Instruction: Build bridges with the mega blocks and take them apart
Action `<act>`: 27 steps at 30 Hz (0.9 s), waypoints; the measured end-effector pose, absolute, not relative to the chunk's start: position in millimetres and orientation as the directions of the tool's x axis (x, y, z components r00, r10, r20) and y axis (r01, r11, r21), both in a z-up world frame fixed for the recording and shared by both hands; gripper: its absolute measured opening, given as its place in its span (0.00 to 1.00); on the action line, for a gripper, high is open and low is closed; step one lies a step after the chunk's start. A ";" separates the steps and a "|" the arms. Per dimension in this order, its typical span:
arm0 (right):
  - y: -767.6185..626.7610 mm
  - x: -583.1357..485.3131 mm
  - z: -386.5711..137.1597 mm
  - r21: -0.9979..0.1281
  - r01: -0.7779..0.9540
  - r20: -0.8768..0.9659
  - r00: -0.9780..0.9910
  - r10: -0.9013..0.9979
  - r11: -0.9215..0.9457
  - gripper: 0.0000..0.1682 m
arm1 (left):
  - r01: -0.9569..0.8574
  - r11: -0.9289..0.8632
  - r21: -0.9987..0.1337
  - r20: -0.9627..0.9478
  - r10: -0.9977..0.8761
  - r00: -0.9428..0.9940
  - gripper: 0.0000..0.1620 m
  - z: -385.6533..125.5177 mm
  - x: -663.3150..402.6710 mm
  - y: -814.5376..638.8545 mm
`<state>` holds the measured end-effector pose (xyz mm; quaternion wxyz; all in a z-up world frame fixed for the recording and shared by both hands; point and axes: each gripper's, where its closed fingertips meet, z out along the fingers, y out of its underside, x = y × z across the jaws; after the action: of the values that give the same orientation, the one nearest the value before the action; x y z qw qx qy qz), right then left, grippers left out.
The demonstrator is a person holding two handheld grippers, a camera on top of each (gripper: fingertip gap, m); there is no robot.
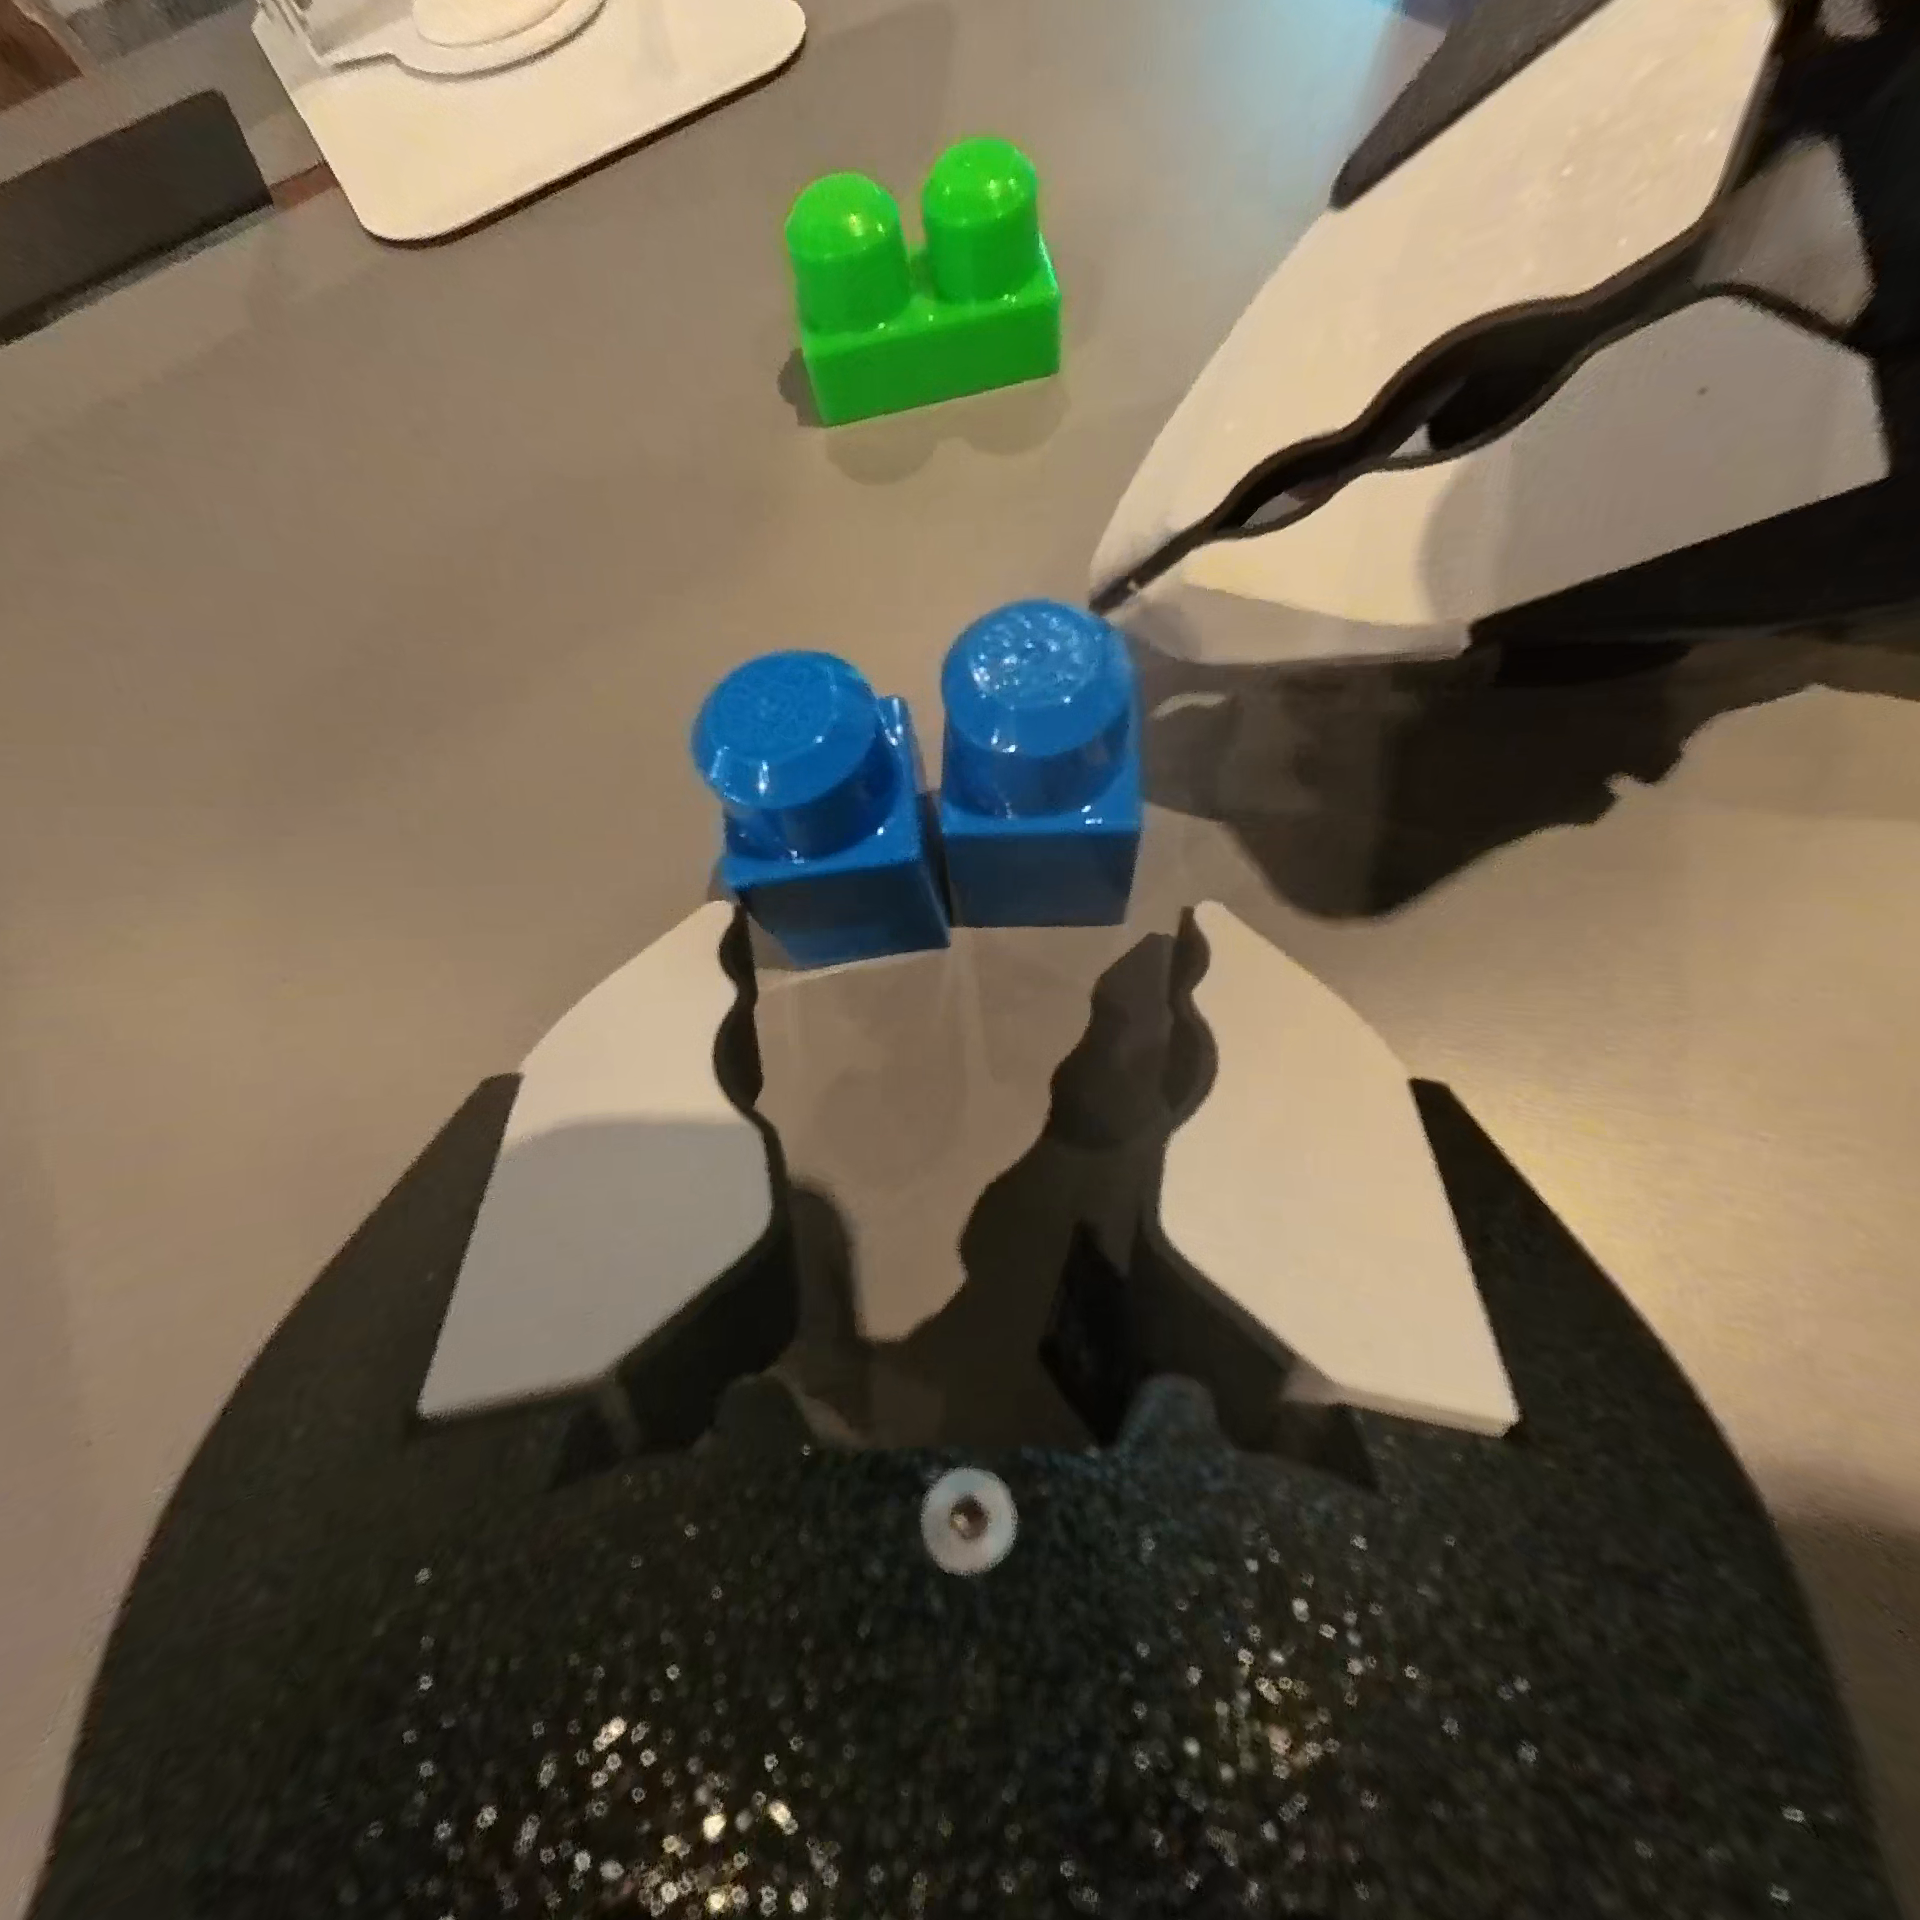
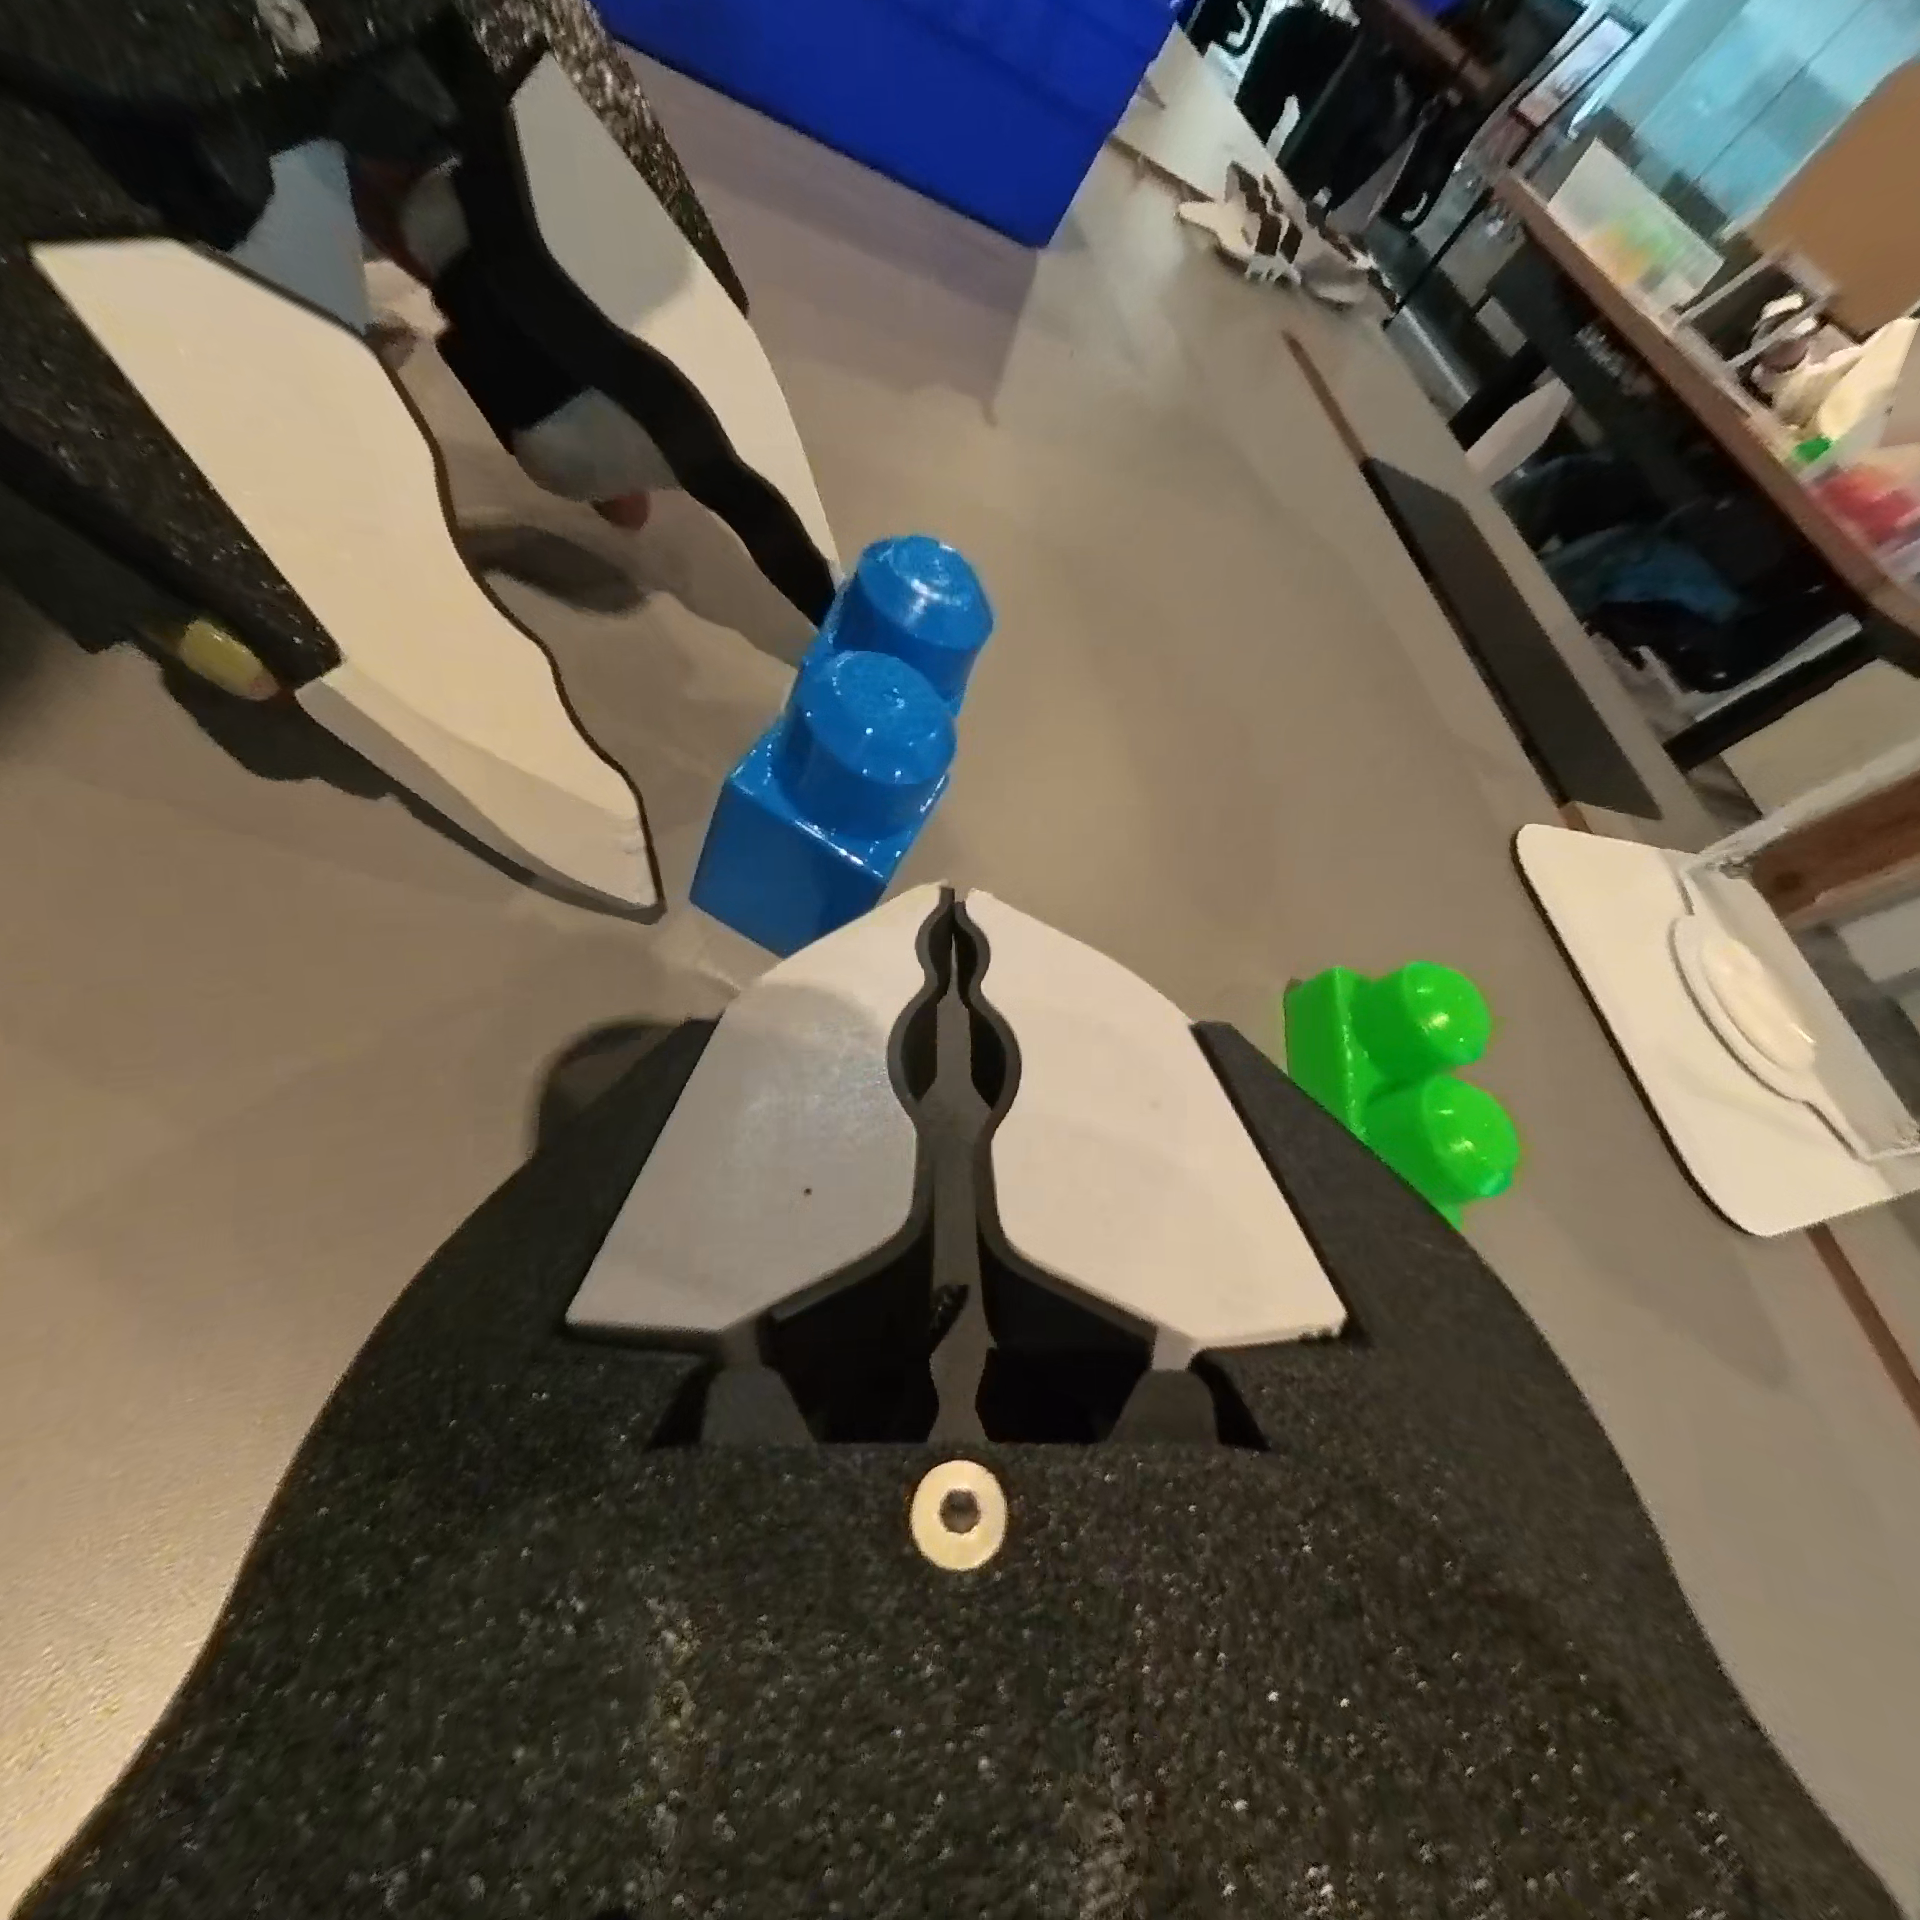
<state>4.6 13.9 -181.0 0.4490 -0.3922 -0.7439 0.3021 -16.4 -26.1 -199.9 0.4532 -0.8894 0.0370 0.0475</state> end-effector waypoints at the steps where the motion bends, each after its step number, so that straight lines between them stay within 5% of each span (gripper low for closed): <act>1: 13.3 4.4 -182.8 -0.794 0.319 0.435 -0.296 0.850 0.517 0.00 | -0.108 -0.584 -0.804 -0.114 -0.026 0.993 0.47 -199.6 -15.7 -25.9; 9: 11.5 3.4 -185.5 -0.765 0.320 0.481 -0.292 0.826 0.559 0.00 | -0.135 -0.588 -0.797 -0.151 -0.021 0.988 0.49 -200.5 -18.4 -24.2; 17: 17.5 4.2 -171.3 -0.802 0.261 0.496 -0.212 0.842 0.537 0.00 | -0.127 -0.616 -0.778 -0.188 0.035 0.982 0.77 -204.2 -28.0 -11.7; 27: 21.1 5.4 -163.0 -0.834 0.230 0.471 -0.177 0.864 0.501 0.00 | -0.121 -0.602 -0.789 -0.181 0.039 0.983 0.60 -201.8 -29.7 2.8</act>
<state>5.4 21.1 -163.0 0.5091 -0.3903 -0.7010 0.3116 -29.7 2.8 -201.8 0.4453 -0.8906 0.0232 0.0898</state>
